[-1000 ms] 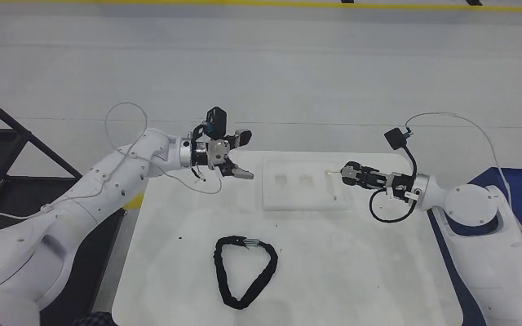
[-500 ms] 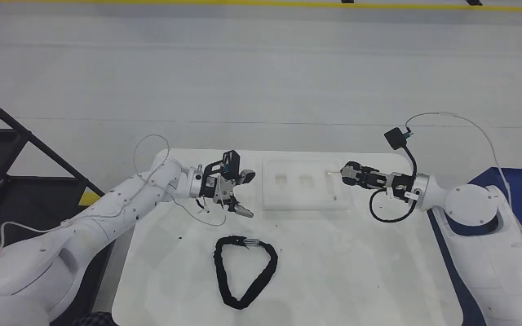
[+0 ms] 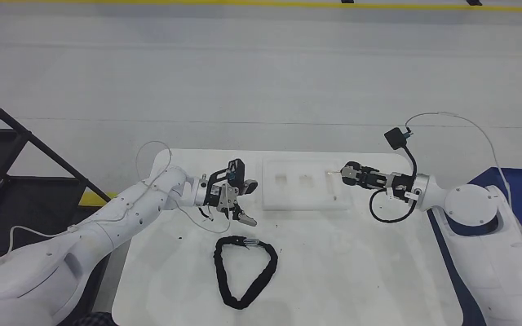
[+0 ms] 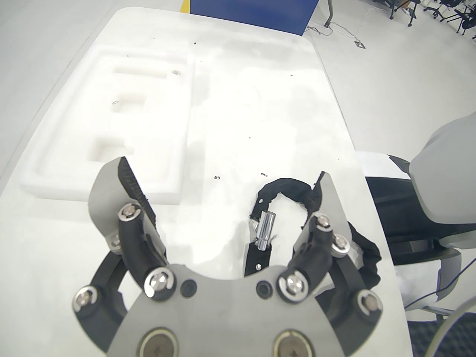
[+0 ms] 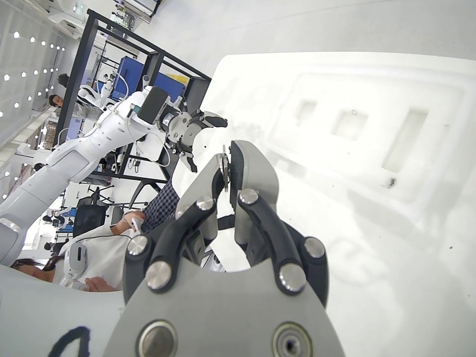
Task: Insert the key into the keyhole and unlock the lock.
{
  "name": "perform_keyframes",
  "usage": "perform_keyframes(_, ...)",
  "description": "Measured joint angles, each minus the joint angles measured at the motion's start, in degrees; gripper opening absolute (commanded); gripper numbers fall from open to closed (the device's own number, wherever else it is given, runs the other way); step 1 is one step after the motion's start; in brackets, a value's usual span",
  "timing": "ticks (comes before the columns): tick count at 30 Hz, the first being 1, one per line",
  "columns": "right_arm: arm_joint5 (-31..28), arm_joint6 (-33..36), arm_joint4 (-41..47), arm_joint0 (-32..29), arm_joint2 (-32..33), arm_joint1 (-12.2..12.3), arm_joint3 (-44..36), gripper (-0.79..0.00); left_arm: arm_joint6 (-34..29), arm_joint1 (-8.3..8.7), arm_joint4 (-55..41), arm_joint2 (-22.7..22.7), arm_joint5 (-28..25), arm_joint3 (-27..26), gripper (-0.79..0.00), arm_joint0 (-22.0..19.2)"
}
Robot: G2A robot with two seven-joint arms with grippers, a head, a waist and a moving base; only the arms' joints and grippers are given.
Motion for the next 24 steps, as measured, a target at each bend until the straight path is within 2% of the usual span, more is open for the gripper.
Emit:
perform_keyframes(9, 0.00, 0.00, 0.00, 0.00, 0.00, 0.00, 0.00, -0.785, -0.01, 0.00, -0.01, -0.02, 0.02, -0.02, 0.000, 0.01)
perform_keyframes(13, 0.00, 0.00, 0.00, 0.00, 0.00, 0.00, 0.00, -0.785, 0.35, 0.45, 2.31, -1.47, 0.90, -1.65, 0.000, 0.86)
perform_keyframes(16, 0.00, 0.00, 0.00, 0.00, 0.00, 0.00, 0.00, -0.785, 3.38, 1.55, 8.05, -2.84, 0.78, -2.16, 0.000, 2.71)
perform_keyframes(24, 0.00, 0.00, 0.00, 0.00, 0.00, 0.00, 0.00, -0.785, 12.23, 3.38, 20.00, -3.88, 5.49, -2.69, 0.000, 10.12)
